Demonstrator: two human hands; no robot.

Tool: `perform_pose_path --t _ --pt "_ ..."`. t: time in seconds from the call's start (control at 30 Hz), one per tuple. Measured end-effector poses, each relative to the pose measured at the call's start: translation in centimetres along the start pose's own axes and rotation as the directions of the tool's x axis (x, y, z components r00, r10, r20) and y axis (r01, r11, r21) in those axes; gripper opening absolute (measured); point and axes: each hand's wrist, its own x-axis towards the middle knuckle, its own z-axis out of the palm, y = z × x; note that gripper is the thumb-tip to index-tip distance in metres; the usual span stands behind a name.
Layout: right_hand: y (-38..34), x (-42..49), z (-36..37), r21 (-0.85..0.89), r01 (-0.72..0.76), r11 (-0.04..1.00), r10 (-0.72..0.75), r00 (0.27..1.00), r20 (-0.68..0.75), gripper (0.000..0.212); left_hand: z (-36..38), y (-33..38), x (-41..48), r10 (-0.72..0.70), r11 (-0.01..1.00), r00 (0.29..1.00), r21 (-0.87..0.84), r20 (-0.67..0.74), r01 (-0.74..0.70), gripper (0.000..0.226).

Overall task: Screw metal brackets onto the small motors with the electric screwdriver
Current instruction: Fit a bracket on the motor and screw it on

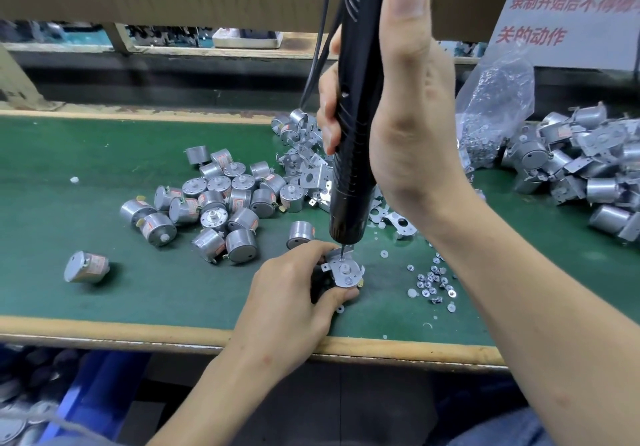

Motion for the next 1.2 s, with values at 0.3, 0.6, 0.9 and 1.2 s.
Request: perform_pose_path --t 0.3,0.6,0.9,1.2 --pt "-0.1 0.0 -0.2 0.004 -0.018 1.000 0.018 1.000 -0.006 0.048 0.2 -0.2 -0.1 0.006 1.000 1.000 0.004 -0.001 -0.006 0.036" --pt "0.1 -0.5 -0.2 -0.048 0.053 0.997 -0.053 0.999 -0.003 0.054 0.3 -0.3 0.0 0.017 0.999 1.000 0.029 -0.014 -0.017 0.038" --pt "0.6 -2.0 -3.8 -0.357 -0.026 0.934 0.040 0.999 0.033 0.026 0.4 -0.4 -0.1 0.027 0.999 0.999 0.034 -0.024 -0.026 0.040" --pt "2.4 -6.5 -8.8 -0.866 -0.292 0.406 0.647 0.761 0.047 0.041 -0.3 0.3 -0.2 0.089 0.992 0.988 -0.073 -0.125 -0.099 0.042"
